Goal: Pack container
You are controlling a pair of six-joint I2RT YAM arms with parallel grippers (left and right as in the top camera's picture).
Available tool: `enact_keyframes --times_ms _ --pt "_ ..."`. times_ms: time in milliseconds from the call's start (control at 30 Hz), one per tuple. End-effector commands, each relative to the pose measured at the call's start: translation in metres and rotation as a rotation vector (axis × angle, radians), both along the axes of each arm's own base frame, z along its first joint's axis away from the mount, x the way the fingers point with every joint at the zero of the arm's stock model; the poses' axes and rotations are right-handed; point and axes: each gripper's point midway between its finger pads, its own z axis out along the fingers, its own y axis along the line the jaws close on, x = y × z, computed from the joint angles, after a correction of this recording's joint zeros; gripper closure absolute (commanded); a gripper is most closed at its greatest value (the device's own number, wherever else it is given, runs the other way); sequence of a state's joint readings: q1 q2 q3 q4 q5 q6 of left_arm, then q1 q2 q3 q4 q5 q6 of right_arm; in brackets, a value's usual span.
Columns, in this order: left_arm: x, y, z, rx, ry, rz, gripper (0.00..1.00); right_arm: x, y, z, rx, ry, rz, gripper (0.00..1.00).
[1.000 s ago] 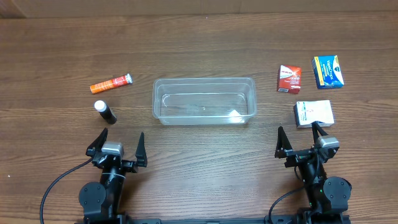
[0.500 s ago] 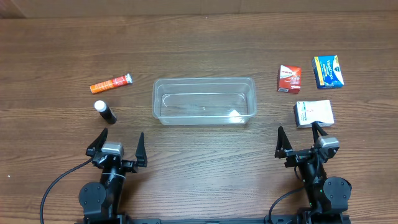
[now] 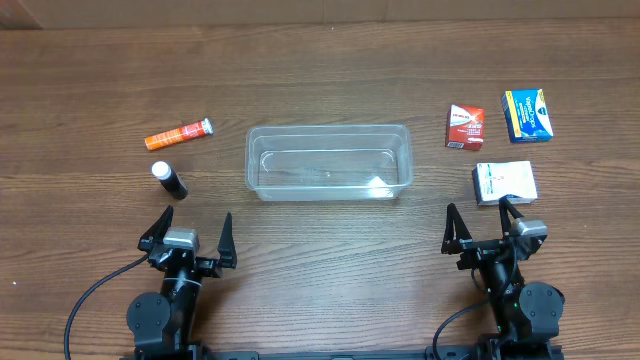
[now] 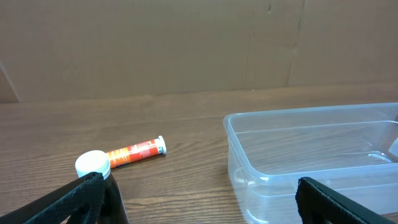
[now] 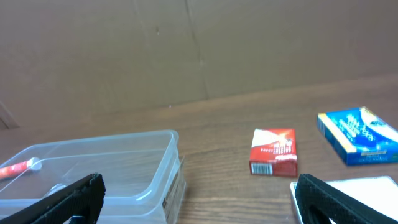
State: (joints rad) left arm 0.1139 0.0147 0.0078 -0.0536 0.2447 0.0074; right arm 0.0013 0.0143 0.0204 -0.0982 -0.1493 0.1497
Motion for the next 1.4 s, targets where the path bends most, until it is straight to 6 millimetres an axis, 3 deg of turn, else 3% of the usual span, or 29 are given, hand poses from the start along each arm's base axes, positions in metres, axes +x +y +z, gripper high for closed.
enact_keyframes --times_ms 0,133,267,433,533,633,700,833,900,1033,1133,1300,1367 --pt "0.000 0.000 0.001 0.008 -0.009 -0.005 0.00 -0.004 -0.001 0.036 0.044 0.011 -0.007 0.00" --pt "0.000 0.000 0.001 0.008 -0.009 -0.005 0.00 0.011 -0.002 0.065 0.031 0.143 -0.014 0.00" --pt "0.000 0.000 0.001 0.008 -0.009 -0.005 0.00 0.061 0.000 0.085 0.003 0.426 -0.007 0.00" --pt "0.000 0.000 0.001 0.008 -0.009 -0.005 0.00 0.125 0.016 0.095 -0.089 0.693 0.189 0.00" --pt "0.000 0.000 0.001 0.008 -0.009 -0.005 0.00 0.168 0.000 0.098 -0.092 0.737 0.147 0.00" --pt "0.000 0.000 0.001 0.008 -0.009 -0.005 0.00 0.199 -0.042 0.111 -0.200 0.623 0.010 0.00" --pt "0.000 0.000 0.001 0.008 -0.009 -0.005 0.00 0.205 -0.074 0.114 -0.244 0.605 -0.090 0.00" --pt "0.000 0.000 0.001 0.008 -0.009 -0.005 0.00 0.209 -0.133 0.082 -0.293 0.690 -0.187 0.00" --pt "0.000 0.000 0.001 0.008 -0.009 -0.005 0.00 0.214 -0.160 0.046 -0.263 0.771 -0.219 0.00" --pt "0.000 0.000 0.001 0.008 -0.009 -0.005 0.00 0.223 -0.173 -0.015 -0.221 0.949 -0.195 0.00" --pt "0.000 0.000 0.001 0.008 -0.009 -0.005 0.00 0.234 -0.174 -0.022 -0.189 1.049 -0.163 0.00" --pt "0.000 0.000 0.001 0.008 -0.009 -0.005 0.00 0.249 -0.176 -0.005 -0.090 1.097 -0.162 0.00" --pt "0.000 0.000 0.001 0.008 -0.009 -0.005 0.00 0.250 -0.176 -0.016 -0.068 1.121 -0.164 0.00"
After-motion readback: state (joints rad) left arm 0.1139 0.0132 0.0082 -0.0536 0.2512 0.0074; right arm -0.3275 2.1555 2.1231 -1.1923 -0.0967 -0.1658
